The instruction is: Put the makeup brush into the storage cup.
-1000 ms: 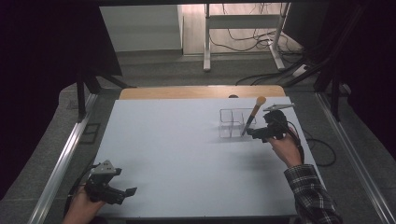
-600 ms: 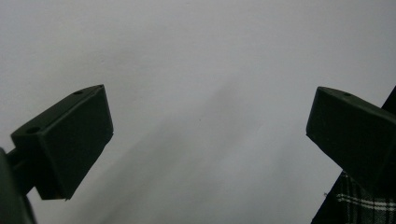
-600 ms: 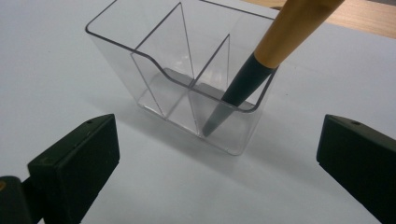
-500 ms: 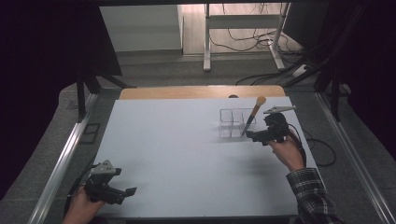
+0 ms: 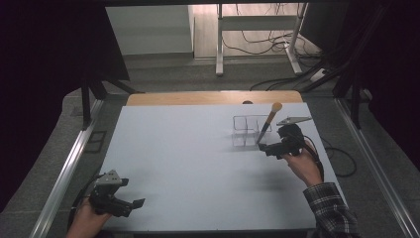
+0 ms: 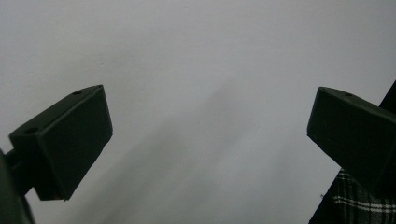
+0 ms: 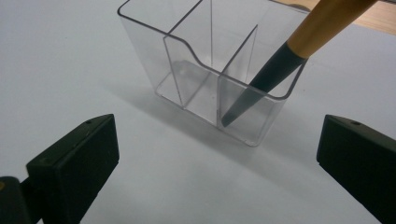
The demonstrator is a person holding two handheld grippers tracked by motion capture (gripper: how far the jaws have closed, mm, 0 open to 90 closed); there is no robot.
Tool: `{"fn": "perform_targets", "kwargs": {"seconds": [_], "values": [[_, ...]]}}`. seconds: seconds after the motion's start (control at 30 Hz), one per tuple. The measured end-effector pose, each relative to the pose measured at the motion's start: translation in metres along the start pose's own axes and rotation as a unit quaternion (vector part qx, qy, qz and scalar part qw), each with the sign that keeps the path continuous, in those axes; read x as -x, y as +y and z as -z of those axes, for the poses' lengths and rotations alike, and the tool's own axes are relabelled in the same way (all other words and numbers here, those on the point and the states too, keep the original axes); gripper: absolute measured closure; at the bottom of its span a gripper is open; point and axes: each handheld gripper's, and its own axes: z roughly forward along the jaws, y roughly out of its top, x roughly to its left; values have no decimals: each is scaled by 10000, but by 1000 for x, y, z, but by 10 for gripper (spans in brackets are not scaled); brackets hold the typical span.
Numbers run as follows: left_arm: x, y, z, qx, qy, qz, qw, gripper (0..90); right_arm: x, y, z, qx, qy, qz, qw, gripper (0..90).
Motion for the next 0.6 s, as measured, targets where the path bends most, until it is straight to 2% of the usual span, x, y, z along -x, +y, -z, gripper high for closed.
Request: {"fn": "perform_targets", "kwargs": {"seconds": [0.6], "values": [[0, 0, 0, 17, -47, 39, 10000, 3, -13, -10, 11, 34, 158, 40, 9999, 0]]}}
